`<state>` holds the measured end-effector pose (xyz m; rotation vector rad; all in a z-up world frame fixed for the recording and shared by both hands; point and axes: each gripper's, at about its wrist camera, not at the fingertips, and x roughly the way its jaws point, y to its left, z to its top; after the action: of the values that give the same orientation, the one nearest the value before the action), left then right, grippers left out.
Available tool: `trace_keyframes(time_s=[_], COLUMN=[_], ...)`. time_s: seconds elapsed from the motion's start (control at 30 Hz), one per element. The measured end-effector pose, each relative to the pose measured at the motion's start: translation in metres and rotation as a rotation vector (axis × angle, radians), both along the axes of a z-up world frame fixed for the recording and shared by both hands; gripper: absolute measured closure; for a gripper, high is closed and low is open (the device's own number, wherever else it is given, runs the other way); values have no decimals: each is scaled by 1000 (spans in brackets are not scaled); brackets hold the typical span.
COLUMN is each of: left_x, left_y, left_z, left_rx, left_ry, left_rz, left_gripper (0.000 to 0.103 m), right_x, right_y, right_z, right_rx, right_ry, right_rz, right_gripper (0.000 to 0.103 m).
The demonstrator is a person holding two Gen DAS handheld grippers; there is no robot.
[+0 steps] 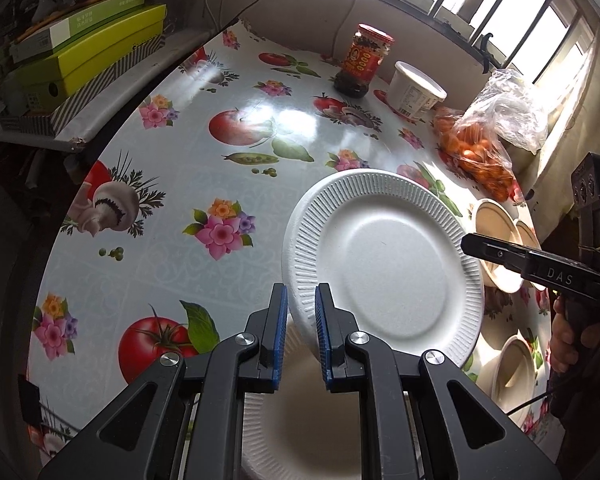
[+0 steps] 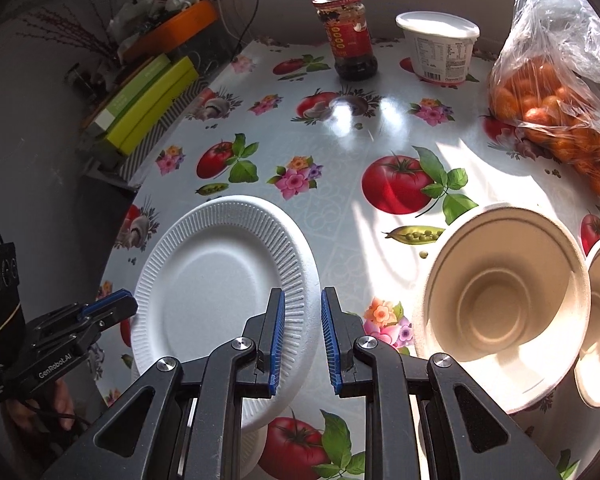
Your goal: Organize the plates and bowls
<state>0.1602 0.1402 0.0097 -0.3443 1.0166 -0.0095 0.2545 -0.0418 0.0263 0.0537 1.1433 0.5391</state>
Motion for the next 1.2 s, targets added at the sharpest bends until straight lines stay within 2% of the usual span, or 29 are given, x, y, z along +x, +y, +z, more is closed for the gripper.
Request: trace_keyframes(time_s=[0.5,1.2], left_x=[-46,-83], left_y=[9,9], left_z=[-4,-18], left_rx=[-7,-24], left_ry=[-10,14], left_rz=[28,43], left_gripper=[88,88], right_x=[-46,-79], right_y=[11,15], right_z=[-6,-23], right_rx=[-1,-8], right_ry=[3,37], right_rz=[41,67], right_gripper=[85,84])
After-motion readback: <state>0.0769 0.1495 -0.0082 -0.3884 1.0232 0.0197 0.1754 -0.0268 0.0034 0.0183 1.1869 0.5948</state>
